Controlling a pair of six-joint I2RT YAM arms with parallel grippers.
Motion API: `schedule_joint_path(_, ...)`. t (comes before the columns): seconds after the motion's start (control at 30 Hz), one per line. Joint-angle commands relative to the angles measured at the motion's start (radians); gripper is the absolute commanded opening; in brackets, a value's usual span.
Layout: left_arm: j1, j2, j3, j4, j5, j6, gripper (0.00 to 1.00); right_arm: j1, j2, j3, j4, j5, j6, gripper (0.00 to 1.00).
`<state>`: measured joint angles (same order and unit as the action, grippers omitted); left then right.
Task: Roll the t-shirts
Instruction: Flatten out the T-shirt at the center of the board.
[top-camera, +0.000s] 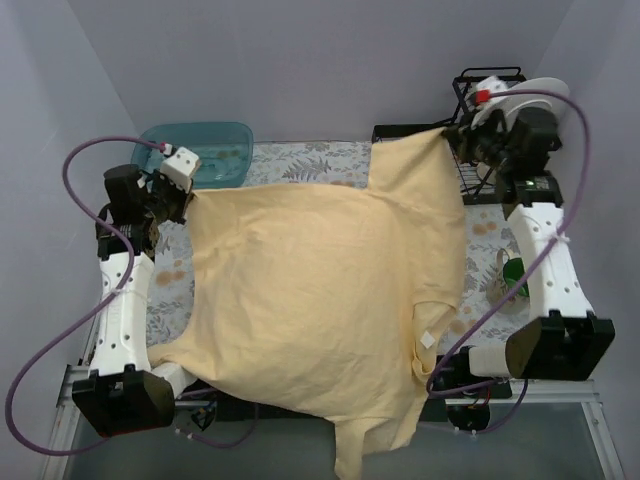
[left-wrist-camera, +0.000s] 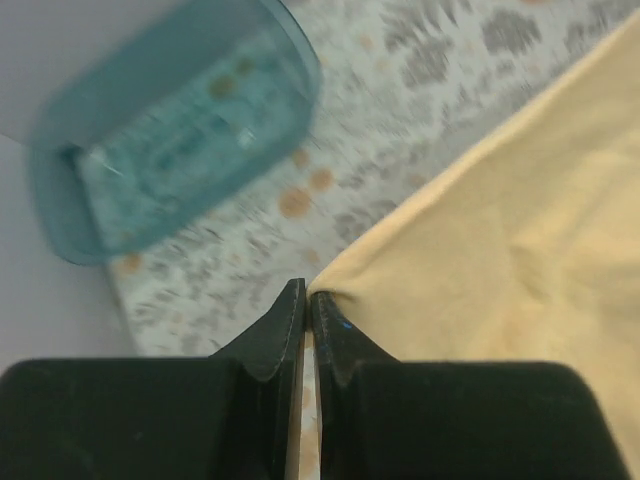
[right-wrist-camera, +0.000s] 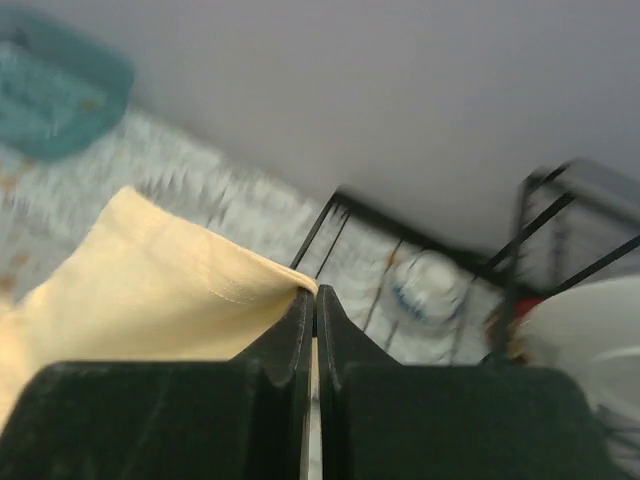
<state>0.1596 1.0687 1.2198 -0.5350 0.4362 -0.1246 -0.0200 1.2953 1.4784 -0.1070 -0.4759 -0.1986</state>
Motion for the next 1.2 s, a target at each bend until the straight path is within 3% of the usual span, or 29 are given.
schedule_joint_path(0.0, -0.040, 0.057, -0.153, -0.030, 0.095, 0.080, 0.00, 0.150, 0.116, -0.162, -0.114, -0.072, -0.103, 0.01)
schedule_joint_path(0.13, -0.063, 0.206, -0.279, 0.131, 0.024, 0.080, 0.00, 0.212, 0.355, -0.152, -0.102, -0.035, -0.105, 0.01)
schedule_joint_path(0.23, -0.058, 0.339, -0.290, 0.187, -0.091, 0.080, 0.00, 0.241, 0.542, -0.025, -0.097, 0.019, -0.133, 0.01)
schedule_joint_path(0.47, 0.081, 0.491, -0.184, 0.184, -0.134, 0.039, 0.00, 0.252, 0.947, 0.451, -0.235, 0.104, -0.118, 0.01)
schedule_joint_path(0.63, 0.122, 0.517, -0.114, 0.205, -0.178, 0.000, 0.00, 0.252, 1.041, 0.626, -0.215, 0.151, -0.073, 0.01)
schedule_joint_path(0.87, 0.138, 0.583, 0.026, 0.211, -0.163, -0.030, 0.00, 0.256, 1.053, 0.657, -0.180, 0.252, -0.104, 0.01)
schedule_joint_path(1.17, 0.138, 0.608, 0.115, 0.165, -0.131, -0.017, 0.00, 0.272, 1.007, 0.680, -0.168, 0.204, -0.162, 0.01)
